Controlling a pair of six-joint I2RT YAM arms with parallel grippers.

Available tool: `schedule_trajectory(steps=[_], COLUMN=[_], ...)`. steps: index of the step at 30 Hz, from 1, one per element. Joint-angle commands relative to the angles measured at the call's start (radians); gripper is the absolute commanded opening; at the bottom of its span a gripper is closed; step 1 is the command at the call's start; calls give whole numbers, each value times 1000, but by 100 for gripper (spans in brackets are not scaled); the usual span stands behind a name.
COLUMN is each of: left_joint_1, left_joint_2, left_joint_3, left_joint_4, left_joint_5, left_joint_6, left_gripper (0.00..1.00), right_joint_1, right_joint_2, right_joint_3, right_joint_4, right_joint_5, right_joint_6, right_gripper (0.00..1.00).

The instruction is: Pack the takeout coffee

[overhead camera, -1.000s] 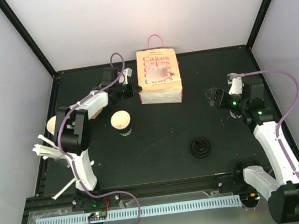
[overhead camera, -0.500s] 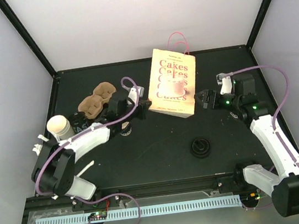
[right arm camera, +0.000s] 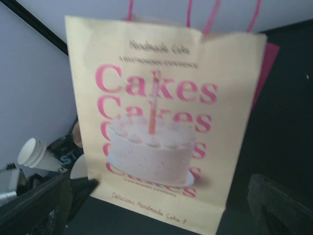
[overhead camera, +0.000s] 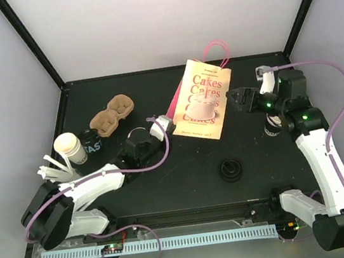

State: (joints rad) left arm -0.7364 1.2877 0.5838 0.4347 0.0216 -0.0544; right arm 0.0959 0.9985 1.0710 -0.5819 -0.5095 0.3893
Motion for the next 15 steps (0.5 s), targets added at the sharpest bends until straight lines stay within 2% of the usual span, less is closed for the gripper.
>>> schedule_trajectory(steps=[1,4,9,15], left_joint_1=[-47,-65,-84,-109], left_joint_2=[-46,-47,-39,-31], left_joint_3=[-21,-39,-53,-61], left_joint_4=[123,149,184,199], left_joint_5=[-91,-101,-114,-125], left_joint_6=[99,112,134,155], left_gripper=[1,2,2,1], right_joint_1=[5,5,5,5], right_joint_2=[-26,-32,4,118], right_joint_3=[75,114,168,261], right_joint_4=[-28,-32,3,78], right_joint_5=[-33,26,119,84], right_joint_6=[59,133,315,446], right_gripper=[100,100,93,86])
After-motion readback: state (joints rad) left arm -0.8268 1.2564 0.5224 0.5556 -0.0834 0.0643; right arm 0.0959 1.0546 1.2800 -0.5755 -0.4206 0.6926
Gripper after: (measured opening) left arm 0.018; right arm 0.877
